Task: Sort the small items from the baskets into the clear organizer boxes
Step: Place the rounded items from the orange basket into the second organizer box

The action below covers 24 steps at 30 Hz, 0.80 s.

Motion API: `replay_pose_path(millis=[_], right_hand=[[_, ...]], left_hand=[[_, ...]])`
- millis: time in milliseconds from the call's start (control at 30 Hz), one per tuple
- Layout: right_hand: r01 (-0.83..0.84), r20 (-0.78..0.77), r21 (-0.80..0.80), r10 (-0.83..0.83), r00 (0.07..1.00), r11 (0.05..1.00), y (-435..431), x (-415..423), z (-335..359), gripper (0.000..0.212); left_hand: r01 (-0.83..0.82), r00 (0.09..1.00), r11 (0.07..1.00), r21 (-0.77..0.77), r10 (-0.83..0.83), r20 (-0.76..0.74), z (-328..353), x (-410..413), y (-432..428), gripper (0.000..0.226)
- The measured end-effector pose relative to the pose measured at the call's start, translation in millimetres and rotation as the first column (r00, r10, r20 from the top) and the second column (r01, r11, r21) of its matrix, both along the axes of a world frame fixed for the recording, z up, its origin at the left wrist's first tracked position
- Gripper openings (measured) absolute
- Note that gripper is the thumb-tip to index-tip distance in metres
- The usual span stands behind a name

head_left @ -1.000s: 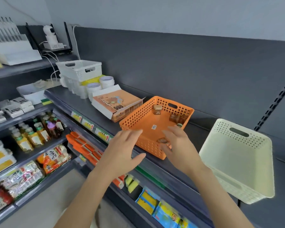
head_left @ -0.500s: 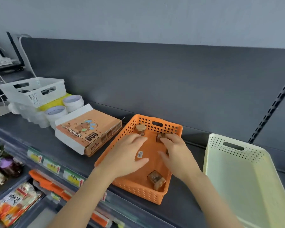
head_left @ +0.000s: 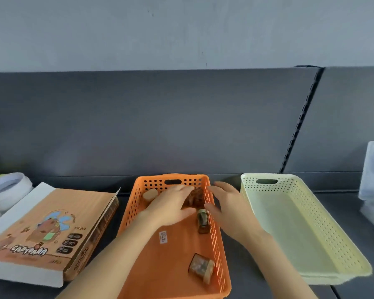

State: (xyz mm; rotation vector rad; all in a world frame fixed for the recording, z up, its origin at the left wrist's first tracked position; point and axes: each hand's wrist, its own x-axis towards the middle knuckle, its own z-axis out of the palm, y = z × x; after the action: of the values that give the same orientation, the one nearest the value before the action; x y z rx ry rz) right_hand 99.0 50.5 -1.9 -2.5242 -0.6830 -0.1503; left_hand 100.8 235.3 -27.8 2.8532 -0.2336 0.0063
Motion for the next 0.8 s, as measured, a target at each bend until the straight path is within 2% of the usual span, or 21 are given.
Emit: replay_pose_path(millis=[100,233,367,533,700,800], right_hand=[[0.037,-0.053,0.001,-0.037,0.998,0.999,-5.5,-3.6,-2.0,0.043],[0.064,-0.044,0.006,-0.064,0.997,0.998,-8.5,-4.1,0.9,0.045],[0.063,-0.044,0.011,-0.062,0.997,0.998,-9.0,-5.8,-0.1,0.045],[0.092,-0.049,0.011,-0.091,0.995,0.996,-11.9,-5.9,-3.9,0.046],[0.071,-0.018,0.02,-0.071,0.997,0.997,-12.9,-9.3,-2.9,0.045],[0.06,-0.007,0.022,-0.06,0.998,0.998,-14.0,-9.4,-2.3,0.045]], left_hand=[[0.048,0.998,0.999,-0.014,-0.048,-0.039,-13.2,19.4,-0.6,0.065],[0.052,0.995,0.998,-0.034,-0.055,-0.083,-25.3,36.6,-3.4,0.062],[0.071,0.996,0.997,-0.009,-0.071,-0.052,-31.1,42.8,-4.9,0.061],[0.058,0.996,0.994,-0.088,-0.063,-0.059,-36.1,37.2,-3.5,0.054],[0.073,0.997,0.997,0.015,-0.073,-0.022,-33.0,33.0,-6.7,0.038],[-0.002,1.0,0.999,-0.035,0.001,-0.015,-23.2,29.2,-4.0,0.039]])
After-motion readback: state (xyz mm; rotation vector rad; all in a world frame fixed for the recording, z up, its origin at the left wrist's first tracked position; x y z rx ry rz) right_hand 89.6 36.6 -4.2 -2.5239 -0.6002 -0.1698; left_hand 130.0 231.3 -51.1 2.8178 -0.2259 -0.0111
